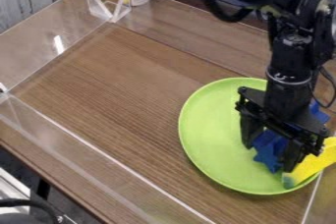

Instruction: Put the blue object in the green plate

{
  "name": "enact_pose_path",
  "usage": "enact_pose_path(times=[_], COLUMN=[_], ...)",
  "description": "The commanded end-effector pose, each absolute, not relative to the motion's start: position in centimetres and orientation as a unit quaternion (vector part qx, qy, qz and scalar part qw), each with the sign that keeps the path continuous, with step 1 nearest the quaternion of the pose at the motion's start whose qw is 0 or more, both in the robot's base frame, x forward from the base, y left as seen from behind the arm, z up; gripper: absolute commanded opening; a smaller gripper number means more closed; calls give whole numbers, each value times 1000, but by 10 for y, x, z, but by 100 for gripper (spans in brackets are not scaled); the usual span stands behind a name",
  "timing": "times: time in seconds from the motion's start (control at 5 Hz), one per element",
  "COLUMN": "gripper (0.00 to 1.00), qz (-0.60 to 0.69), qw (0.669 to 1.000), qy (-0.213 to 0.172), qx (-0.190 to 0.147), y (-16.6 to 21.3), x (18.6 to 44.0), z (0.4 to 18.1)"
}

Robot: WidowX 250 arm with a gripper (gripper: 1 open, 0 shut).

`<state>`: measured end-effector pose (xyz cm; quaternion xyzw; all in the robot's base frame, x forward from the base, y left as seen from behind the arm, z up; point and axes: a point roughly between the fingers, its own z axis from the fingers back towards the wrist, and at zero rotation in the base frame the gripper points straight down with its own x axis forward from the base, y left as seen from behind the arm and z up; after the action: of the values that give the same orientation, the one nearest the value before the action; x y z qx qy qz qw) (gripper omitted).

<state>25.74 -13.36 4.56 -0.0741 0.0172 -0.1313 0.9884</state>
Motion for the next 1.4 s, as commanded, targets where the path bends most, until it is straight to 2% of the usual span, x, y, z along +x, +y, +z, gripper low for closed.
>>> enact_pose_path(times=[0.0, 1.2], gripper=[0, 0], qz=[-139, -139], qw=[987, 986], qy=[0, 12], qx=[-82, -87], y=[-137, -132], x=[262, 260], z=[54, 52])
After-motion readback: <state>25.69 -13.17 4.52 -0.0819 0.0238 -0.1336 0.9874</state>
